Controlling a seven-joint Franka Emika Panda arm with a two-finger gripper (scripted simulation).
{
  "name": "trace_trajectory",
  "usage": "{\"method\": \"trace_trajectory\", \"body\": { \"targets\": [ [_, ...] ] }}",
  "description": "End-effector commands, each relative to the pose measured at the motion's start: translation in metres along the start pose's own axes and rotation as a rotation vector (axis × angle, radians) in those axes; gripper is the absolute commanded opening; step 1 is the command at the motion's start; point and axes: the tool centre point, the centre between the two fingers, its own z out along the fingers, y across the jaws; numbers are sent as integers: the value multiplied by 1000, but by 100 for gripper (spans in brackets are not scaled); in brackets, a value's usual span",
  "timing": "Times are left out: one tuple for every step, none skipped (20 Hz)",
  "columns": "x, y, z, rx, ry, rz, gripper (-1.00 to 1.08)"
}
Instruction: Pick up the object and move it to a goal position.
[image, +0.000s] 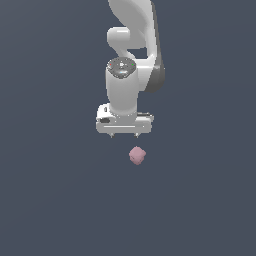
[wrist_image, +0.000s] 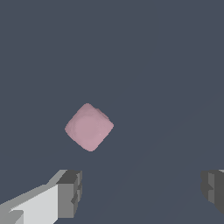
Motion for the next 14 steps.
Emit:
{"method": "trace_trajectory", "body": {
  "targets": [
    [0, 0, 0, 0, 0, 0, 100],
    [0, 0, 0, 0, 0, 1, 100],
    [0, 1, 1, -1, -1, 4, 100],
    [-1, 3, 2, -1, -3, 8, 100],
    [-2, 5, 4, -2, -5, 15, 100],
    [-3, 8, 6, -4, -8, 23, 100],
    [-4, 12, 9, -5, -12, 32, 100],
    [-6, 16, 11, -7, -15, 41, 100],
    [-7, 19, 13, -9, -18, 47, 100],
    [-8, 21, 14, -10, -21, 52, 100],
    [-9, 23, 15, -10, -22, 54, 100],
    [-9, 24, 16, -11, -23, 54, 100],
    [-9, 24, 15, -11, -23, 53, 100],
    [-9, 24, 15, -11, -23, 52, 100]
  ]
}}
